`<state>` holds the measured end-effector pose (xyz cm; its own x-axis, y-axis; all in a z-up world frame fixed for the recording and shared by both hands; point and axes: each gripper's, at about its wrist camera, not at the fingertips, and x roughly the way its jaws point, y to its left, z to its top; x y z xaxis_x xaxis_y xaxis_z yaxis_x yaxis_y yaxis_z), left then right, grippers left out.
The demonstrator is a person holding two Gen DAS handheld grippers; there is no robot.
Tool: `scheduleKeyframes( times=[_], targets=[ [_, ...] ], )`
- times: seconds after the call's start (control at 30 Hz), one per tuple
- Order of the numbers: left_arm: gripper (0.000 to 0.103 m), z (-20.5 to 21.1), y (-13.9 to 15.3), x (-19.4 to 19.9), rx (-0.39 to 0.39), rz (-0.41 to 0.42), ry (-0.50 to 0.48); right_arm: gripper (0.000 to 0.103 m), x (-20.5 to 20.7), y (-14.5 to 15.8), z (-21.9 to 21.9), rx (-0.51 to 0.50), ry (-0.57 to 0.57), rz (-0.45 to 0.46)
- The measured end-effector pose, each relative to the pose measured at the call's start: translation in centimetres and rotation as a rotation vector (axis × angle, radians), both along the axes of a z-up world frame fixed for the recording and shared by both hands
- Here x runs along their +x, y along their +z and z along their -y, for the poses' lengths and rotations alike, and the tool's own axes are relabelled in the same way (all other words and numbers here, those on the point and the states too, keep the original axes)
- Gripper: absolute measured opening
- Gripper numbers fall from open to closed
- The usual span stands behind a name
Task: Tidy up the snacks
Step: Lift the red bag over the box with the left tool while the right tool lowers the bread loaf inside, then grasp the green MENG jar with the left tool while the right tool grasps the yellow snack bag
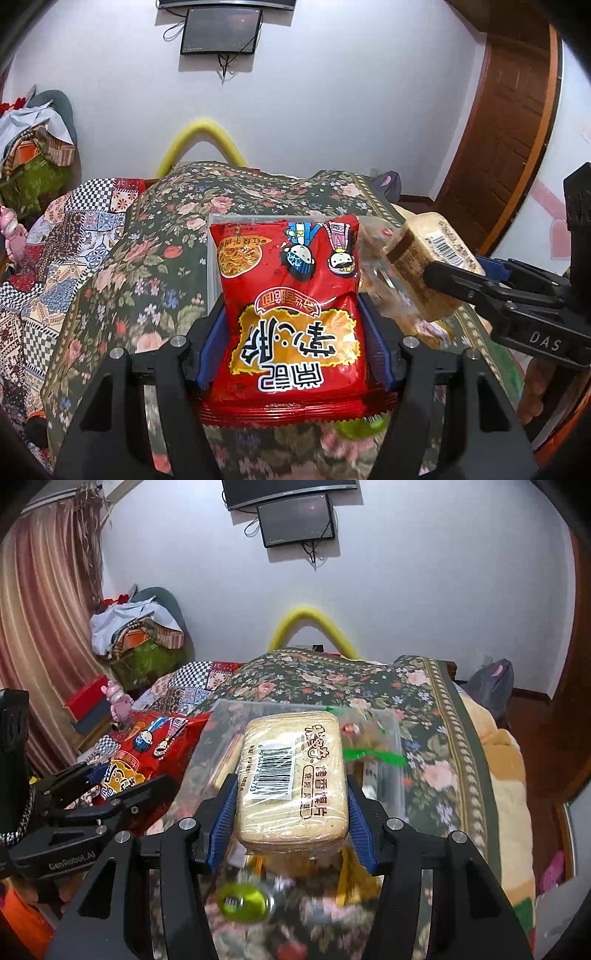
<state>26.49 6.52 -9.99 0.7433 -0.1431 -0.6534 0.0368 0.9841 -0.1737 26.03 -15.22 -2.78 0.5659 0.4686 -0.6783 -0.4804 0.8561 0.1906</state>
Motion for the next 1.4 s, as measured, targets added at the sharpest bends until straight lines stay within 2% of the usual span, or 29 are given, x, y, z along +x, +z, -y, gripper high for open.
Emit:
scheduleKeyframes(
  times=[0.4, 0.57, 0.77, 0.93, 1.07, 1.23, 1.4],
  targets=[
    [0.065, -1.2, -3.3, 6.2, -0.004, -0.065, 0.023, 0.051, 5.5, -2.6, -2.6, -0.034, 0.026, -0.067],
    [0.065, -1.1, -4.0, 7.9, 0.019, -0.078, 0.028, 0.051, 6.8, -2.8, -3.7, -0.051, 0.042, -0.068],
    [0.065, -1.2, -4.9, 9.3, 0.033, -0.115, 0.016, 0.051, 8.6, -4.2, -4.5, -0.048, 0.058, -0.121],
    [0.066, -0.1, -5.3, 9.2, 0.117, -0.107, 0.005, 0.052, 8.7, -4.9, -5.4, -0.107, 0.078, -0.120],
    [0.067, -0.2, -5.6, 9.1, 0.076, -0.130, -0.004, 0.052, 8.4, -4.8, -5.5, -0.146, 0.083, -0.099],
    [0.067, -0.7, -4.3, 7.7, 0.034, -0.113, 0.007, 0.052, 7.9, -3.7, -4.3, -0.108, 0.077, -0.112],
    [0.067, -0.6, -2.1, 5.3, 0.037, -0.075, 0.000, 0.052, 6.1, -1.6, -2.8, -0.077, 0.083, -0.081]
  ],
)
